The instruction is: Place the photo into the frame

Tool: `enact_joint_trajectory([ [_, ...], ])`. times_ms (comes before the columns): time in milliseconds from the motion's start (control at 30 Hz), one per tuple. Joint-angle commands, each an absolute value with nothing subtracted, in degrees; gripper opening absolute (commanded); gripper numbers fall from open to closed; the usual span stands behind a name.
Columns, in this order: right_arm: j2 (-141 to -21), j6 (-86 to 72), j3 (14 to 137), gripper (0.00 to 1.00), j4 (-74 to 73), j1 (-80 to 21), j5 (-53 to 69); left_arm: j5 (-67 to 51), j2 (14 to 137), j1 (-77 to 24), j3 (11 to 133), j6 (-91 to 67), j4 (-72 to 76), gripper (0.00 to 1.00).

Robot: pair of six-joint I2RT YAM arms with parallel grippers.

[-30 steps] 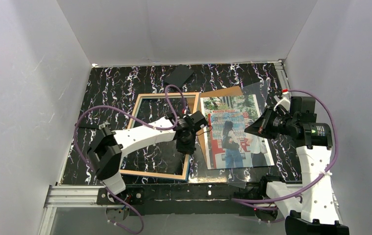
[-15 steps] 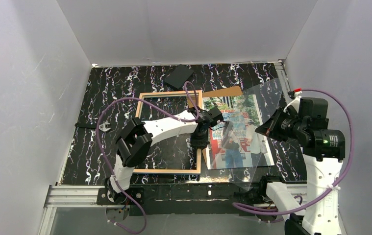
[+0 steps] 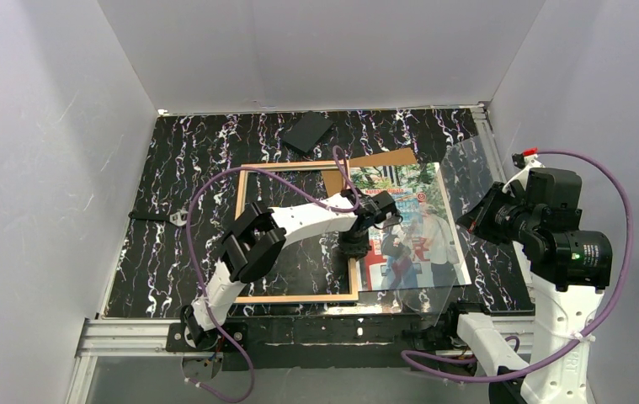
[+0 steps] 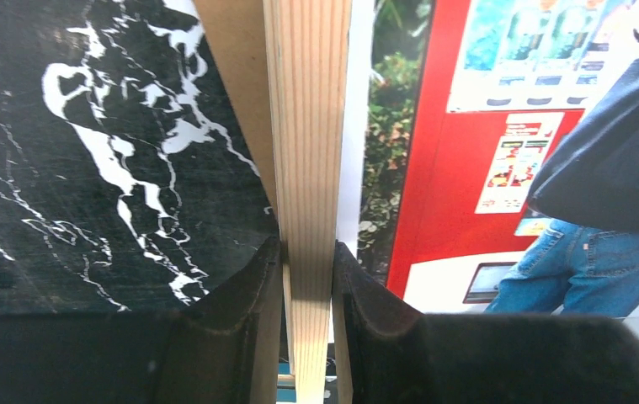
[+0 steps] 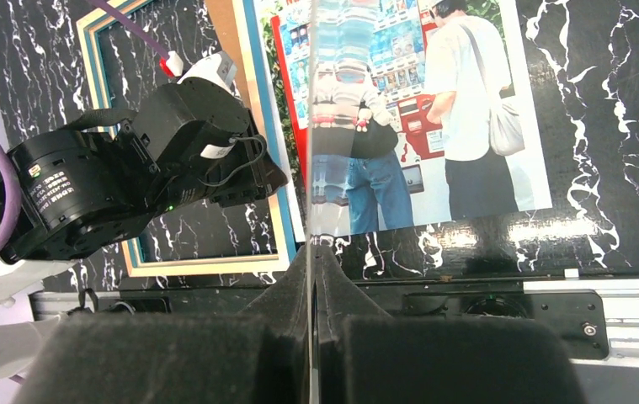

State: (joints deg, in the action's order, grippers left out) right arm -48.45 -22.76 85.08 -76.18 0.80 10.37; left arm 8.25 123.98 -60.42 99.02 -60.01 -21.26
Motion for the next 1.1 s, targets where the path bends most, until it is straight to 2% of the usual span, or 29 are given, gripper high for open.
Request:
enact_joint_trajectory([
  [0,-48.12,-21.63,85.76,0.01,-75.03,1.15,9.27,9.00,122.70,-61.69,100.69,-63.77,-24.25,0.00],
  [600,-47.68,-21.02,83.80,0.01,-75.02,1.21,8.88,6.20,126.71,-63.18,105.52,-66.32,-17.98,0.01],
  [633,-47.83,-20.86,84.19,0.01,-75.20,1.15,8.77,5.96,127.32,-63.19,106.03,-66.32,-18.01,0.04],
  [700,-48.01,-20.47,85.02,0.01,-75.85,1.14,8.08,5.56,127.89,-63.17,106.20,-66.23,-18.03,0.22],
  [767,-48.00,-20.15,85.76,0.01,-76.43,1.14,7.32,5.41,127.54,-63.20,105.70,-65.99,-17.79,0.44],
  [800,-48.01,-20.05,86.43,0.01,-76.60,1.14,6.78,5.51,126.00,-63.19,104.30,-63.64,-16.41,0.68],
  [900,-48.19,-20.12,86.63,0.01,-76.30,1.17,7.34,6.14,124.42,-63.11,105.37,-57.59,-17.46,0.90],
  [1000,-48.67,-20.06,86.90,0.01,-76.13,1.15,7.75,7.96,121.95,-63.11,105.91,-52.04,-18.82,0.98],
  [1067,-49.21,-19.89,87.49,0.01,-76.12,1.14,8.17,10.25,119.59,-63.11,105.75,-46.54,-20.42,0.98],
])
